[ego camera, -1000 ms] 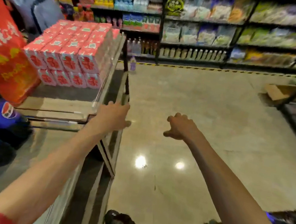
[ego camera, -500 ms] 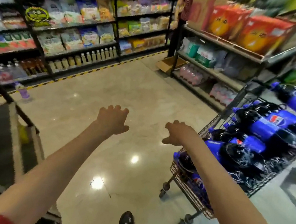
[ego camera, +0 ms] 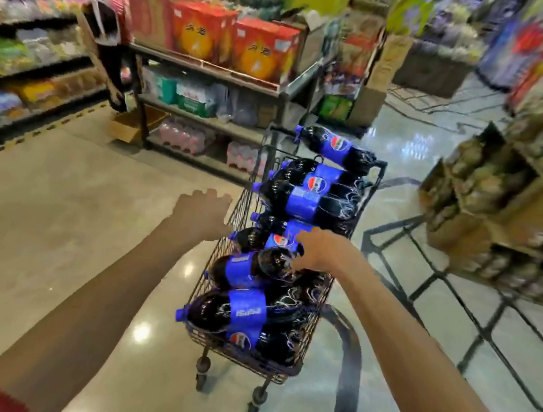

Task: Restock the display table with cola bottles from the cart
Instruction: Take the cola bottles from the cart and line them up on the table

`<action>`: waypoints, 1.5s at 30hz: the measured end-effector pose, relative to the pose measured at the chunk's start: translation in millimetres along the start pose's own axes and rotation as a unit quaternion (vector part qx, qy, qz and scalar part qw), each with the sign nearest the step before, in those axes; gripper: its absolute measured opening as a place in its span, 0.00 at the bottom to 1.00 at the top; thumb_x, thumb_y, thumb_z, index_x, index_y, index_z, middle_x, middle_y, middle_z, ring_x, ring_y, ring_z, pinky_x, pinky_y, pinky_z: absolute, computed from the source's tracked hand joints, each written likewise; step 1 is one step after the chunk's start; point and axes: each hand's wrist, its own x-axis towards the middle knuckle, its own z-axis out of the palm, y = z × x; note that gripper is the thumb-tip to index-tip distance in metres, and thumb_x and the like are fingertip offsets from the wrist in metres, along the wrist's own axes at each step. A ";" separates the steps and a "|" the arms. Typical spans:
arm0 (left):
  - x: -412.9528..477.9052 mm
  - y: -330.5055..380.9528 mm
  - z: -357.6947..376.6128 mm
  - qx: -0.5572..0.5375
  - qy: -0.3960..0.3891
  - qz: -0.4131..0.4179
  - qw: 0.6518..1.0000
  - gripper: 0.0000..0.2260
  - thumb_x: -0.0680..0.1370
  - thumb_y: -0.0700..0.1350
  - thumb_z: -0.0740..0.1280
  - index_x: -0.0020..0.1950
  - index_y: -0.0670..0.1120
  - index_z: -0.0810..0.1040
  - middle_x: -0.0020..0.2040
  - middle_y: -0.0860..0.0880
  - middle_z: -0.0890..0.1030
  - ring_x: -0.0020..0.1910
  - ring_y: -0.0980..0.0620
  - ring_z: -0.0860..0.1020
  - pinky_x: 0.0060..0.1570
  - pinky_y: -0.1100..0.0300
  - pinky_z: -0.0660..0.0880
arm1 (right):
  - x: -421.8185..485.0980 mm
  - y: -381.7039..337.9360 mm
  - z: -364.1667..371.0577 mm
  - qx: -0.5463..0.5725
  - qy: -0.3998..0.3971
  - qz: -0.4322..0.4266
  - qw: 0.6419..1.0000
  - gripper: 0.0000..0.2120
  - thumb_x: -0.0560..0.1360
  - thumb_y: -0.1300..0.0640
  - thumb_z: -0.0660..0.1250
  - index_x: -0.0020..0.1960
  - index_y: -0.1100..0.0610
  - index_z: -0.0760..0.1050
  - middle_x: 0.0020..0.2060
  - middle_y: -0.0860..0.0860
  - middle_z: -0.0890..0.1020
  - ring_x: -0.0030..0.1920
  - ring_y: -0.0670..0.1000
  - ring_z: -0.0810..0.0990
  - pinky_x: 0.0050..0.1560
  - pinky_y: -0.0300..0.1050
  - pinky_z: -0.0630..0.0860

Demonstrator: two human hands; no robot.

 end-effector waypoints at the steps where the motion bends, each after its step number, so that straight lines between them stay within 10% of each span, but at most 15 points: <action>1: 10.8 11.5 -1.7 -0.005 -0.002 0.016 1.000 0.26 0.79 0.61 0.65 0.73 0.50 0.67 0.68 0.44 0.72 0.66 0.42 0.73 0.60 0.49 0.72 | 4.2 14.2 -0.8 0.006 -0.001 0.013 1.000 0.28 0.78 0.43 0.68 0.72 0.56 0.69 0.68 0.59 0.73 0.67 0.62 0.74 0.62 0.55 0.73; 13: 114.1 137.4 -14.2 0.038 -0.034 0.107 0.993 0.22 0.79 0.59 0.65 0.68 0.49 0.69 0.63 0.44 0.74 0.62 0.41 0.75 0.51 0.50 0.71 | 48.7 162.6 2.1 0.086 -0.005 0.061 0.994 0.31 0.78 0.43 0.68 0.76 0.56 0.66 0.69 0.57 0.74 0.67 0.60 0.76 0.62 0.55 0.76; 28: 245.6 294.1 -46.5 -0.008 0.008 0.013 1.000 0.26 0.80 0.60 0.65 0.71 0.46 0.68 0.67 0.40 0.70 0.65 0.37 0.72 0.58 0.42 0.73 | 153.7 359.6 -32.9 0.070 0.017 -0.030 0.997 0.31 0.78 0.41 0.69 0.75 0.56 0.67 0.69 0.59 0.74 0.67 0.61 0.75 0.65 0.57 0.75; 45: 423.8 303.7 -48.3 -0.090 -0.010 -0.072 0.993 0.23 0.79 0.59 0.66 0.69 0.47 0.71 0.64 0.44 0.75 0.64 0.41 0.75 0.58 0.47 0.74 | 352.4 423.4 -91.6 0.017 -0.012 -0.123 0.992 0.27 0.76 0.43 0.70 0.69 0.57 0.73 0.66 0.58 0.77 0.65 0.61 0.77 0.60 0.52 0.76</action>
